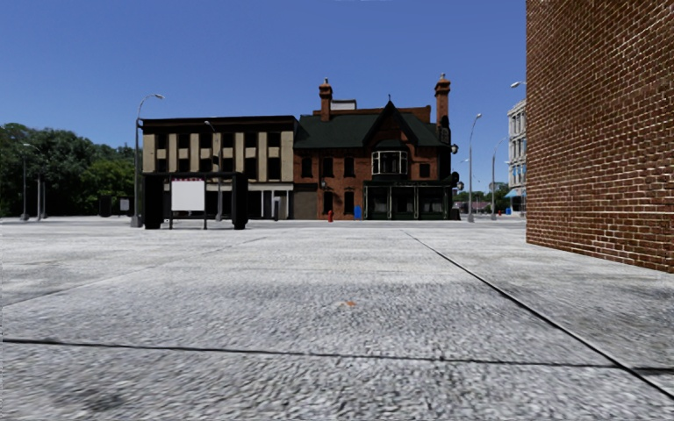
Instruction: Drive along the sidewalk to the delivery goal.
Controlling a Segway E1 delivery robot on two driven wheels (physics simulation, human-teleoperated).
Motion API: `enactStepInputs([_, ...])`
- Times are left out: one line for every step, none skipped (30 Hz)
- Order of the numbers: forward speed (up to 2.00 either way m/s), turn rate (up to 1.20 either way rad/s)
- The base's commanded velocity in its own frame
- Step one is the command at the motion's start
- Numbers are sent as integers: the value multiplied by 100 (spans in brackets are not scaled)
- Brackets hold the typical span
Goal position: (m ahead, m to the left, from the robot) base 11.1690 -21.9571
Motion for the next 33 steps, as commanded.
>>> enactStepInputs([200, -37])
enactStepInputs([200, -85])
enactStepInputs([200, -96])
enactStepInputs([200, -29])
enactStepInputs([200, -6])
enactStepInputs([200, -6])
enactStepInputs([200, 0])
enactStepInputs([200, 0])
enactStepInputs([200, 0])
enactStepInputs([200, 0])
enactStepInputs([200, 0])
enactStepInputs([200, 0])
enactStepInputs([200, 0])
enactStepInputs([200, 0])
enactStepInputs([200, 0])
enactStepInputs([200, 0])
enactStepInputs([200, 0])
enactStepInputs([200, 0])
enactStepInputs([200, 0])
enactStepInputs([200, 0])
enactStepInputs([200, 0])
enactStepInputs([200, 0])
enactStepInputs([200, 0])
enactStepInputs([200, 0])
enactStepInputs([200, 0])
enactStepInputs([200, 0])
enactStepInputs([200, 0])
enactStepInputs([200, 0])
enactStepInputs([200, 0])
enactStepInputs([200, 0])
enactStepInputs([200, 0])
enactStepInputs([200, 0])
enactStepInputs([200, 0])
